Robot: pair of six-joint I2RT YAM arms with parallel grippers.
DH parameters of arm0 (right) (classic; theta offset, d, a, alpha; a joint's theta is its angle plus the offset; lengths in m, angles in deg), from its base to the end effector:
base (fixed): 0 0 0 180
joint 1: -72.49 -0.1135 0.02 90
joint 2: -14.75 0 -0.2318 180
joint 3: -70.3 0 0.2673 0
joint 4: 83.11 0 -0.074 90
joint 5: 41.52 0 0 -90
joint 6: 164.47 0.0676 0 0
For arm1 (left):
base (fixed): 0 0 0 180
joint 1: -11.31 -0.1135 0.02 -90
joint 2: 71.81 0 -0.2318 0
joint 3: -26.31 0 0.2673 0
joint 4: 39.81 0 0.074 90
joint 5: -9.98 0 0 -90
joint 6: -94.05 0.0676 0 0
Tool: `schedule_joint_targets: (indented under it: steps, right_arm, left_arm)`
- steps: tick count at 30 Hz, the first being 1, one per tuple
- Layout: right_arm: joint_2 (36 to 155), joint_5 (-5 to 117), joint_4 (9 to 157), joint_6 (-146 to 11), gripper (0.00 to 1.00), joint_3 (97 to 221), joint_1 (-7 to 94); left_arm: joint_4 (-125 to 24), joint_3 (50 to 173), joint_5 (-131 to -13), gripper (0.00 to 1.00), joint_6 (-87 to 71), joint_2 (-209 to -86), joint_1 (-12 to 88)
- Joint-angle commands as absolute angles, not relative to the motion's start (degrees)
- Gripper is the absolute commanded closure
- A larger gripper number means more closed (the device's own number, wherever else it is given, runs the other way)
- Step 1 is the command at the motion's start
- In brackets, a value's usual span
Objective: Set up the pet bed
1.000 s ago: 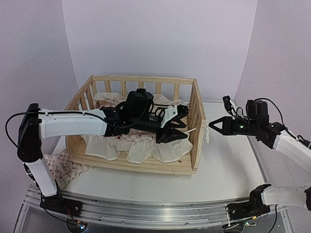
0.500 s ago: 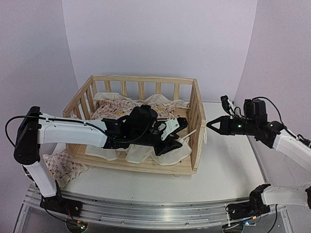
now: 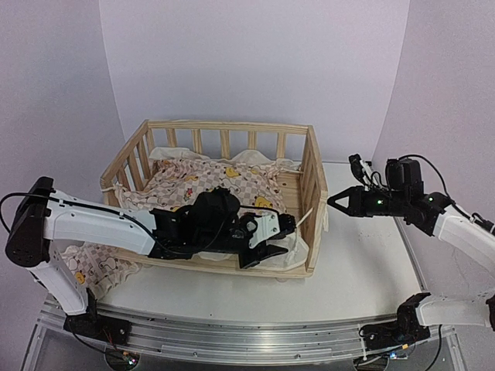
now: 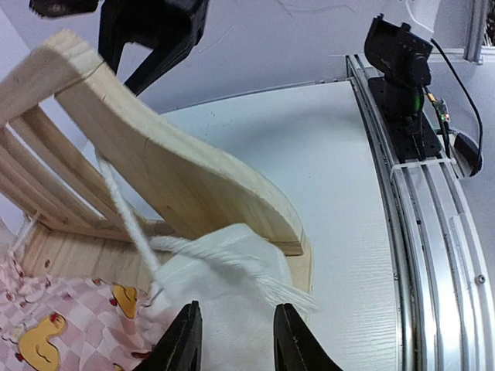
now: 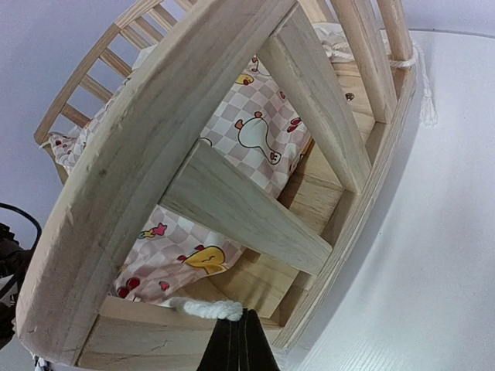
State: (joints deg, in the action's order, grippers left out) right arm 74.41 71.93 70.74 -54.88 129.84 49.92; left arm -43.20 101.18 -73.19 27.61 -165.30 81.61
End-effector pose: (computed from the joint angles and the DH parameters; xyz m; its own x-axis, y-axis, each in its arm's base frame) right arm 0.2595 0.1370 0.2528 -0.6136 0.0781 -0.7858 -0.5051 0.7260 0.4666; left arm 0.1334 -0.3965 0.2066 0.2727 0.4157 -0.8677 0.9414 0.0706 0.3297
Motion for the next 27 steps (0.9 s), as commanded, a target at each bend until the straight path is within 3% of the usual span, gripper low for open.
schedule_joint_targets:
  steps: [1, 12, 27]
  right_arm:
    - [73.8, 71.0, 72.0, -55.0, 1.00, 131.8, 49.9]
    - [72.6, 71.1, 72.0, -55.2, 1.00, 130.9, 49.9]
    - [71.1, 71.8, 72.1, -55.9, 1.00, 130.4, 49.9]
  left_arm:
    - [-31.3, 96.2, -73.5, 0.67, 42.6, -162.0, 83.6]
    - [-20.9, 90.4, -72.2, 0.51, 77.4, -164.8, 83.6]
    - [-18.6, 97.2, -76.9, 0.52, 84.5, -174.2, 82.6]
